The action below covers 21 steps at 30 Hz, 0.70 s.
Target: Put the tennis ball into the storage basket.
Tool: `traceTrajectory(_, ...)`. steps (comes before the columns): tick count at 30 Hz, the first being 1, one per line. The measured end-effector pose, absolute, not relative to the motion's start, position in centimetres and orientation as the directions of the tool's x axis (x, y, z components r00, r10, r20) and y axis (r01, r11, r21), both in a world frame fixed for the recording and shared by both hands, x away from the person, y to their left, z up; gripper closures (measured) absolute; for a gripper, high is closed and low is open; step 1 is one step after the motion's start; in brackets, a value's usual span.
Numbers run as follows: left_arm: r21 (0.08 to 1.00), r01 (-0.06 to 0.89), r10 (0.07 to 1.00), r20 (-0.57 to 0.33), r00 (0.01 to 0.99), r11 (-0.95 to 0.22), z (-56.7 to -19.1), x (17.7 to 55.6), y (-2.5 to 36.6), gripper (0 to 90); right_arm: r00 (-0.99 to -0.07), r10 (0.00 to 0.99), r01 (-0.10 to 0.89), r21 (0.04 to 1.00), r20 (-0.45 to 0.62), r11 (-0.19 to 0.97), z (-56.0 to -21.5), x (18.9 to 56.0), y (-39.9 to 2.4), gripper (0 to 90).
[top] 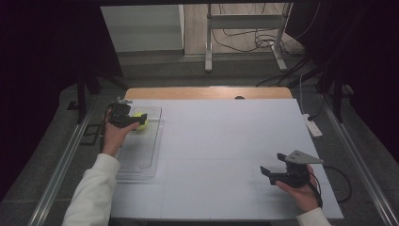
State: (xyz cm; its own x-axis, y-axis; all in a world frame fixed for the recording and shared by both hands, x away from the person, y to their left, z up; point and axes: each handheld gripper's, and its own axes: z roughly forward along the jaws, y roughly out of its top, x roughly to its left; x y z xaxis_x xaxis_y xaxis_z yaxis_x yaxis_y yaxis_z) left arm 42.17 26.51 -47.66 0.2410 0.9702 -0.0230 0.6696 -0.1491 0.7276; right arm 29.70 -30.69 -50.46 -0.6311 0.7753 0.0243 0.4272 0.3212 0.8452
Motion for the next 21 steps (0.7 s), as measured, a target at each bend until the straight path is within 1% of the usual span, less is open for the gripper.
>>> traceTrajectory(8,0.76,0.631,0.96,-0.033,0.279,-0.158,-46.9,40.8,25.9,17.1,-0.631,0.775,0.433,0.846,0.039,0.31,-50.5,29.9,-30.8,12.1)
traceTrajectory(14,0.792,0.594,0.94,-0.081,0.332,-0.141,-46.4,39.8,25.7,17.0,-0.633,0.773,0.433,0.846,0.039,0.312,-50.7,30.2,-30.8,12.2)
traceTrajectory(21,0.816,0.556,0.921,-0.082,0.381,-0.157,-45.8,38.5,25.0,16.9,-0.631,0.775,0.435,0.845,0.04,0.31,-50.6,30.0,-30.9,12.2)
